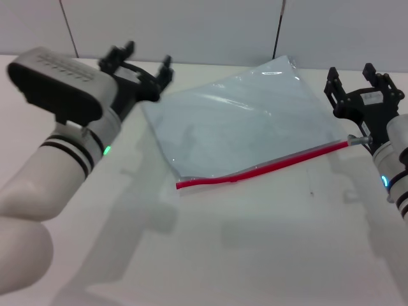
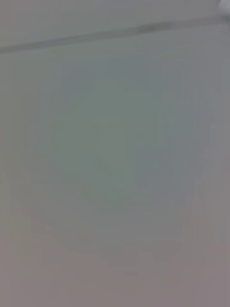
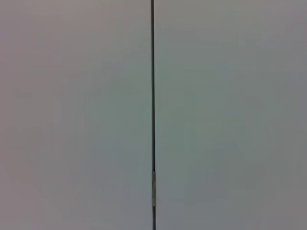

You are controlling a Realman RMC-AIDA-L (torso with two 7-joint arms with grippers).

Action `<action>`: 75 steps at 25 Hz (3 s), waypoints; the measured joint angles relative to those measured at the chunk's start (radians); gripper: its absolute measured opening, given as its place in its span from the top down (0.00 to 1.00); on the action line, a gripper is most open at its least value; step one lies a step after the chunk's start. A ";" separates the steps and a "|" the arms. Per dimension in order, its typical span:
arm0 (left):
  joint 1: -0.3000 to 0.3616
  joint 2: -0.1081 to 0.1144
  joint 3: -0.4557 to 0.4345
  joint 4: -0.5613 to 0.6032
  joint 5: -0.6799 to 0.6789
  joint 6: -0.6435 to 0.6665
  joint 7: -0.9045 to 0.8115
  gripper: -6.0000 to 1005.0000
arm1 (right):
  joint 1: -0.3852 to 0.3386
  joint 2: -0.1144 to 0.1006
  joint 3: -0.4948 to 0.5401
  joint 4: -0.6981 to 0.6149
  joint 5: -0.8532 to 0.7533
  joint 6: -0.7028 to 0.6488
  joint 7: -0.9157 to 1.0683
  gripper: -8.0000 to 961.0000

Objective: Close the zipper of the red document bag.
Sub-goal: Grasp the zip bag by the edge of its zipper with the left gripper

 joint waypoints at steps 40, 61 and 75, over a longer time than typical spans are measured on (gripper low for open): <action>-0.193 -0.008 -0.137 0.486 0.485 1.562 0.165 0.28 | 0.022 0.000 0.005 0.009 0.014 -0.013 0.000 0.31; -0.252 -0.007 -0.126 0.370 0.505 1.488 0.169 0.28 | 0.043 0.000 -0.003 0.005 0.047 -0.040 0.000 0.32; -0.265 -0.009 -0.121 0.318 0.510 1.439 0.161 0.29 | 0.046 -0.002 -0.003 0.003 0.046 -0.040 0.000 0.32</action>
